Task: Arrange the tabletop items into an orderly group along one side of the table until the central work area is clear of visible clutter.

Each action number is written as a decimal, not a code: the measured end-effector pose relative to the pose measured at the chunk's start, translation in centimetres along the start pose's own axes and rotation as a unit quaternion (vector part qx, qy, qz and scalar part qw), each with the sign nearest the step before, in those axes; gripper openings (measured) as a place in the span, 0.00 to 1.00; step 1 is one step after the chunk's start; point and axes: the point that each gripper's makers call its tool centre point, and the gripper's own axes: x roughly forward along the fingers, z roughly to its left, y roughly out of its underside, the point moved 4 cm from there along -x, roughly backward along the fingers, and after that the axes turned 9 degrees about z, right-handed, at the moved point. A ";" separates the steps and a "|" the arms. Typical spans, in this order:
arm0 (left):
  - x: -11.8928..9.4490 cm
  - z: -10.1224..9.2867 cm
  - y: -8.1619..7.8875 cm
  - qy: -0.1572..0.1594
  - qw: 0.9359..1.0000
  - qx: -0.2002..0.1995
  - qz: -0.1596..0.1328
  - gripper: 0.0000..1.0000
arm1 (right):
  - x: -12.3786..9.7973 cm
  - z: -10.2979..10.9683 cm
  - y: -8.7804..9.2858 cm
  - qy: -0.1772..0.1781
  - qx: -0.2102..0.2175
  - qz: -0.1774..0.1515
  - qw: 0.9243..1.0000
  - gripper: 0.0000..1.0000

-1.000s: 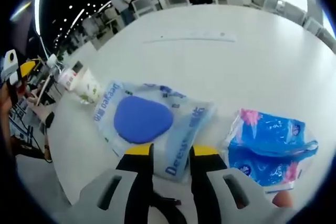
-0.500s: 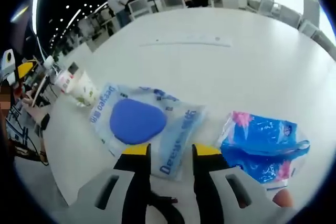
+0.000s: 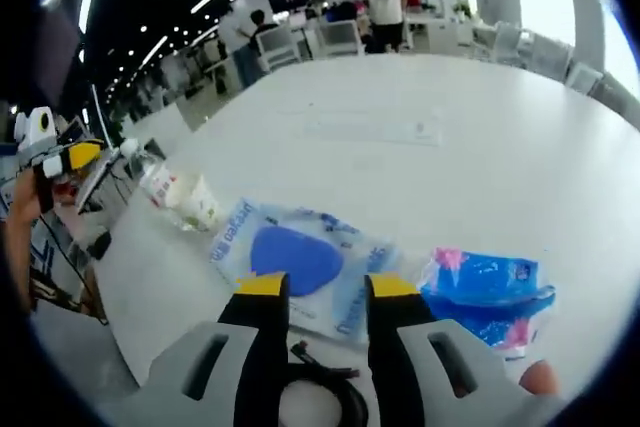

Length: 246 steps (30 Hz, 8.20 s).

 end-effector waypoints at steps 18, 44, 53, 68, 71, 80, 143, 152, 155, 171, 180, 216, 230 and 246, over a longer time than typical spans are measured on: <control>-3.3 2.1 1.0 -0.062 0.996 0.059 0.021 0.18 | -6.6 12.3 -9.9 -0.069 -0.206 -0.201 0.955 0.36; -5.1 -3.5 3.8 0.098 0.988 0.113 -0.020 1.00 | -3.3 18.2 -9.1 -0.169 -0.302 -0.186 0.919 0.59; -6.1 -3.5 5.8 0.085 0.993 0.052 -0.054 0.99 | 0.9 19.1 -8.3 -0.207 -0.319 -0.155 0.912 0.64; -6.5 -3.5 9.3 0.067 0.996 0.014 -0.056 0.99 | 8.8 22.1 -8.0 -0.254 -0.348 -0.112 0.895 0.65; -6.1 -3.3 10.1 0.068 0.996 0.001 -0.049 0.99 | 9.9 22.6 -8.1 -0.260 -0.350 -0.110 0.893 0.65; -6.1 -2.9 10.6 0.065 0.997 -0.005 -0.040 0.97 | 13.1 23.2 -8.4 -0.271 -0.354 -0.104 0.889 0.62; -5.9 -2.7 11.1 0.084 0.996 -0.019 -0.033 0.91 | 16.7 26.3 -9.1 -0.297 -0.385 -0.128 0.865 0.40; -5.8 -2.8 11.0 0.087 0.996 -0.016 -0.034 0.91 | 15.3 25.5 -9.7 -0.279 -0.392 -0.139 0.866 0.55; -5.7 -3.0 11.0 0.090 0.995 -0.015 -0.032 0.91 | 15.0 24.9 -9.7 -0.272 -0.383 -0.136 0.872 0.61; -5.3 -4.2 11.0 0.111 0.993 -0.006 -0.026 0.91 | 10.2 22.5 -9.2 -0.257 -0.343 -0.163 0.889 0.83; -5.1 -5.0 10.7 0.122 0.992 0.002 -0.030 0.93 | 6.8 20.5 -7.5 -0.241 -0.322 -0.171 0.899 0.88; -0.9 -12.0 9.2 0.204 0.974 0.102 0.009 0.95 | -5.0 6.9 2.4 -0.096 -0.219 -0.174 0.955 0.85; 2.0 -16.8 8.8 0.259 0.956 0.137 0.034 0.94 | -7.8 2.3 8.0 -0.040 -0.157 -0.161 0.973 0.84; 8.3 -21.7 11.5 0.283 0.938 0.163 0.113 0.83 | -7.0 -0.6 11.2 -0.006 -0.108 -0.133 0.985 0.80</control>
